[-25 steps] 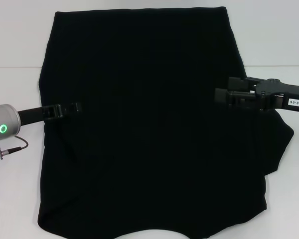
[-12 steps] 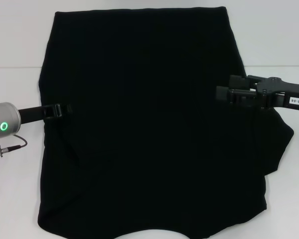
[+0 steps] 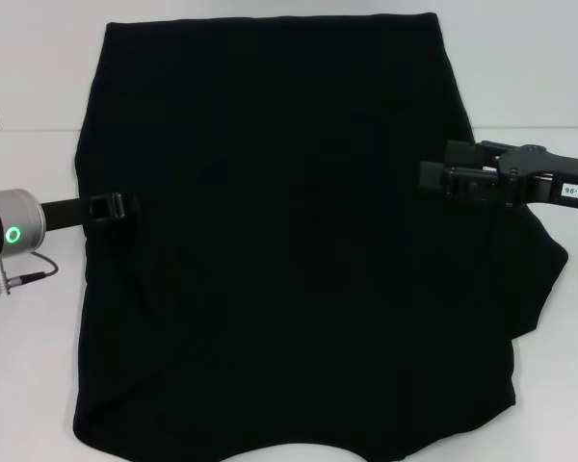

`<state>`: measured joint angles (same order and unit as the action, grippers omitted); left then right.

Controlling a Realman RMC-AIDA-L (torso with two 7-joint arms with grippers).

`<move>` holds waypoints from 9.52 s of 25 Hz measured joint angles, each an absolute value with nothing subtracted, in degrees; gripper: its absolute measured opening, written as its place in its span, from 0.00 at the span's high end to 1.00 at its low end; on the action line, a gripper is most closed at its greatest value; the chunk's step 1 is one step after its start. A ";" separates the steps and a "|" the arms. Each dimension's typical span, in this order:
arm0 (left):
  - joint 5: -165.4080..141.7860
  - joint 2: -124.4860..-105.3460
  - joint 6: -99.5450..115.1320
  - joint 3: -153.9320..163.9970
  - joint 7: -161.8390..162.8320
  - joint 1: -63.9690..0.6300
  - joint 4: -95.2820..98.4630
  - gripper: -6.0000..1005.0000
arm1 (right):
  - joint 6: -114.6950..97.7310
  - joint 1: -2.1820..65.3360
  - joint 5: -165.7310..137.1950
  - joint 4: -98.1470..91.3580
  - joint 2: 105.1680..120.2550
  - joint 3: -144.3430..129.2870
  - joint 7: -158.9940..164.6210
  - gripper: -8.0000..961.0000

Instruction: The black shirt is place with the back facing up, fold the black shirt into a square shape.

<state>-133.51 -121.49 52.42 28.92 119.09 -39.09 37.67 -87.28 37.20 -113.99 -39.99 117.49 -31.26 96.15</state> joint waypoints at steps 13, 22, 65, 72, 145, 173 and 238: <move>-133.22 -121.76 52.47 33.19 124.87 -42.61 37.58 0.93 | -87.19 37.04 -113.99 -39.93 117.49 -31.29 95.85 0.08; -132.85 -121.95 52.63 33.22 125.67 -43.22 37.02 0.94 | -87.18 36.89 -113.99 -39.78 117.57 -31.29 95.47 0.08; -116.67 -123.66 101.50 33.19 64.22 -34.85 40.01 0.06 | -82.35 35.66 -137.58 -34.16 105.92 -32.05 137.95 0.08; -116.67 -123.66 100.80 33.18 64.42 -34.90 39.84 0.06 | -75.61 37.59 -137.82 -29.16 106.67 -35.05 137.60 0.08; -115.83 -123.84 99.62 30.22 64.95 -33.13 37.23 0.06 | -66.11 37.59 -139.35 -34.11 107.54 -36.78 136.45 0.92; -115.84 -123.74 97.46 28.74 67.14 -32.68 36.91 0.06 | -74.42 48.86 -135.78 -37.10 112.68 -49.00 135.10 0.62; -145.32 -120.86 99.26 19.66 95.99 -29.04 54.75 0.06 | -68.81 45.53 -115.31 -32.52 118.25 -44.22 105.78 0.02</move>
